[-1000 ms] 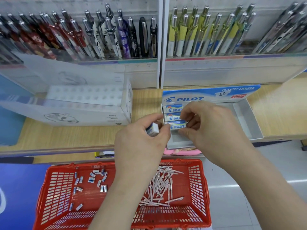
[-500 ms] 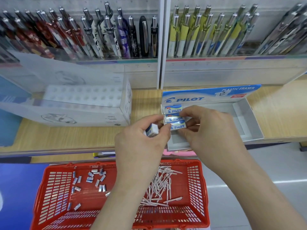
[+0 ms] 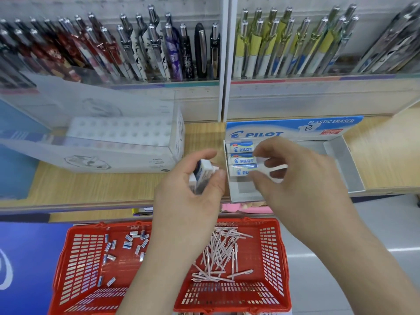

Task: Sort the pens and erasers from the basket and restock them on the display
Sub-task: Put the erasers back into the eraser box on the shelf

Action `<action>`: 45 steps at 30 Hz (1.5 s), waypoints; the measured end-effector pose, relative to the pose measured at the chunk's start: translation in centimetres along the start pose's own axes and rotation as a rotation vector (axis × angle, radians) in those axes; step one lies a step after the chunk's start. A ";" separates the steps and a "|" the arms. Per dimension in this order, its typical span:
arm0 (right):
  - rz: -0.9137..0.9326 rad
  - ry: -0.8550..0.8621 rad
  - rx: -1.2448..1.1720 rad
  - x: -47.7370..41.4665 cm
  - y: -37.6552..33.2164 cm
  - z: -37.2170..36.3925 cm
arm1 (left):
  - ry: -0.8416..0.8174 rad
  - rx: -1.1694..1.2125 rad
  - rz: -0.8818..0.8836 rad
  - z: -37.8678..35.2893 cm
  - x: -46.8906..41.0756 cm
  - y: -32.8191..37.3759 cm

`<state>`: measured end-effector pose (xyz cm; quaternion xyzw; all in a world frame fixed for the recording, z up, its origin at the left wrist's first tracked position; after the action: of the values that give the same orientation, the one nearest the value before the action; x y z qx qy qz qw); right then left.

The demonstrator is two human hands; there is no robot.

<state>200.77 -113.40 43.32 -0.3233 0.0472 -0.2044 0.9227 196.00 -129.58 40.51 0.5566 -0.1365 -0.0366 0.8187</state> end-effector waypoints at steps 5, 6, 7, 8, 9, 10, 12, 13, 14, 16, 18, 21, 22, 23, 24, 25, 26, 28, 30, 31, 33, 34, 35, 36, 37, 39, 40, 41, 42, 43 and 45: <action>0.033 -0.282 -0.584 1.6 -2.5 -0.9 | -0.246 0.458 0.112 -1.4 2.0 1.2; 0.075 -0.335 -0.563 1.9 -3.0 -1.3 | -0.281 0.519 0.126 -1.7 2.2 1.4; 0.103 -0.357 -0.531 2.1 -3.2 -1.4 | -0.304 0.549 0.134 -1.8 2.4 1.6; 0.115 -0.360 -0.507 2.2 -3.1 -1.4 | -0.318 0.564 0.144 -1.9 2.5 1.7; 0.128 -0.355 -0.488 2.1 -3.1 -1.2 | -0.324 0.580 0.156 -1.9 2.6 1.8; 0.146 -0.346 -0.468 2.0 -3.1 -0.9 | -0.323 0.596 0.169 -1.9 2.7 1.9; 0.159 -0.329 -0.444 1.8 -3.0 -0.5 | -0.300 0.628 0.201 -1.8 2.9 1.8; 0.157 -0.322 -0.452 1.7 -3.0 -0.3 | -0.281 0.650 0.221 -1.8 3.0 1.7; 0.158 -0.317 -0.475 1.7 -3.1 -0.2 | -0.260 0.675 0.240 -1.7 3.0 1.6; 0.128 -0.311 -0.628 1.7 -3.1 -0.1 | -0.228 0.707 0.257 -1.5 3.1 1.5; -0.009 -0.274 -0.881 1.8 -1.9 0.0 | -0.192 0.677 0.250 -1.0 3.1 1.4; -0.170 -0.192 -1.050 2.3 -0.2 -0.1 | -0.175 0.537 0.191 -0.4 3.1 1.1; -0.190 -0.176 -1.073 2.5 -0.1 -0.1 | -0.188 0.484 0.158 -0.4 3.2 1.3; -0.205 -0.162 -1.089 2.6 0.0 -0.1 | -0.201 0.436 0.119 -0.5 3.3 1.6; -0.215 -0.151 -1.097 2.6 0.0 -0.2 | -0.206 0.391 0.082 -0.6 3.5 1.9; -0.227 -0.142 -1.103 2.7 0.1 -0.2 | -0.195 0.345 0.044 -0.6 3.6 2.2; -0.235 -0.135 -1.113 2.8 0.2 -0.2 | -0.174 0.300 0.008 -0.4 3.6 2.5; -0.251 -0.127 -1.131 3.0 0.5 -0.2 | -0.128 0.258 -0.029 -0.2 3.6 2.7; -0.241 -0.123 -1.125 3.0 0.7 0.0 | -0.090 0.214 -0.056 0.1 3.5 2.8; -0.224 -0.122 -1.111 3.1 0.7 0.1 | -0.089 0.198 -0.066 0.2 3.4 2.9; -0.171 -0.132 -1.079 3.1 0.5 0.5 | -0.125 0.219 -0.063 0.0 3.4 3.1; -0.146 -0.137 -1.072 3.0 0.5 0.6 | -0.146 0.240 -0.056 -0.2 3.4 3.1; -0.123 -0.140 -1.070 3.0 0.4 0.8 | -0.153 0.250 -0.048 -0.3 3.4 3.0; -0.102 -0.145 -1.066 3.0 0.3 1.0 | -0.149 0.249 -0.041 -0.3 3.4 2.9; -0.085 -0.152 -1.060 3.0 0.2 1.1 | -0.143 0.243 -0.037 -0.3 3.3 2.8; -0.070 -0.171 -1.029 3.0 0.2 1.2 | -0.127 0.230 -0.029 -0.4 3.2 2.5; -0.073 -0.183 -0.990 3.0 0.3 1.1 | -0.121 0.219 -0.025 -0.4 3.2 2.4; -0.069 -0.190 -0.916 3.0 0.5 1.1 | -0.117 0.208 -0.023 -0.5 3.1 2.4; -0.048 -0.184 -0.800 2.9 0.7 1.2 | -0.115 0.191 -0.024 -0.6 3.0 2.3; -0.018 -0.170 -0.671 2.8 0.8 1.3 | -0.114 0.163 -0.028 -0.7 2.9 2.3; 0.030 -0.133 -0.485 2.4 1.0 1.7 | -0.106 0.100 -0.038 -0.8 2.7 2.2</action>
<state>203.68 -112.76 44.14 -0.5474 0.0387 -0.1516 0.8221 198.62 -128.58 42.72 0.5965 -0.1706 -0.0748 0.7807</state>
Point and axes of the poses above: each hand's wrist, its own x-axis away from the middle knuckle, its own z-axis out of the back of the hand, y = z × x, the point moved 9 cm from there along -x, towards the middle knuckle, and after that the axes turned 2 degrees about -x, right-handed, at the moved point
